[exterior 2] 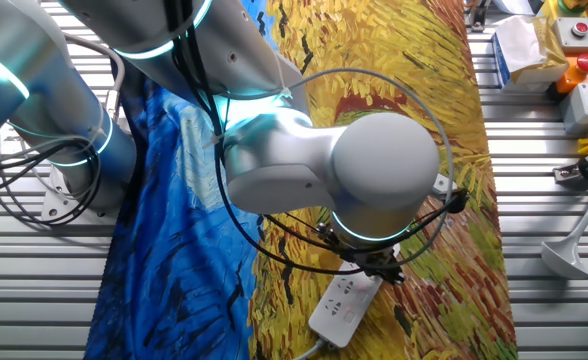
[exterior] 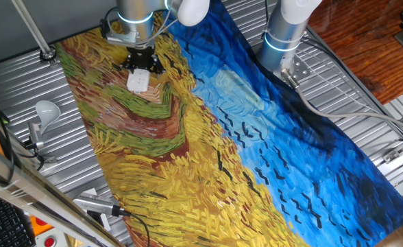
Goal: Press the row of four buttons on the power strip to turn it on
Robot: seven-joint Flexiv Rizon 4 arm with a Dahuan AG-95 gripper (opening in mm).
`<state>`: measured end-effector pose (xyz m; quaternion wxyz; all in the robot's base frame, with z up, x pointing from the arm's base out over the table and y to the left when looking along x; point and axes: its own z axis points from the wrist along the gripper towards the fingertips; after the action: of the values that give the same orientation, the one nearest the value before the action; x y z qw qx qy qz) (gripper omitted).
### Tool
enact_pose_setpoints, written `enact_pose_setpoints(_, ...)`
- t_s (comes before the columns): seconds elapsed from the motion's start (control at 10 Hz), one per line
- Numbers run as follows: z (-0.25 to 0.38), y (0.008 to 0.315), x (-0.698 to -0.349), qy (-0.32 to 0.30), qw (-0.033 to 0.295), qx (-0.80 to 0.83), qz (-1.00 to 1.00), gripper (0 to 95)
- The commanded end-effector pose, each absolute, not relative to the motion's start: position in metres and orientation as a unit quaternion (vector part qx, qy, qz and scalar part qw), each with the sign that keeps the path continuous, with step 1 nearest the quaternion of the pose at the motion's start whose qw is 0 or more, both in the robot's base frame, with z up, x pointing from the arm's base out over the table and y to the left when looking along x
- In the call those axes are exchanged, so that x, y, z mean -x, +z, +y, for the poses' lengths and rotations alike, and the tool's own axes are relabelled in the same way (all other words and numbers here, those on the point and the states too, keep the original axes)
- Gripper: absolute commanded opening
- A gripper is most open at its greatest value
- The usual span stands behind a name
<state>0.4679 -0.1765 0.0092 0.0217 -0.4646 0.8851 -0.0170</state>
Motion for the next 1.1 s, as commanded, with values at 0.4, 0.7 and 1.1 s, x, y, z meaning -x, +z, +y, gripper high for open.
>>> enact_pose_setpoints(0.4, -0.18, 0.008, -0.4645, -0.013, 0.023, 0.467, 0.884, 95.0)
enact_pose_setpoints(0.7, -0.1792, 0.0066, -0.4638, -0.01, 0.024, 0.467, 0.884, 95.0)
enact_pose_setpoints(1.1, -0.1772, 0.0036, -0.4583, -0.013, 0.026, 0.468, 0.883, 95.0)
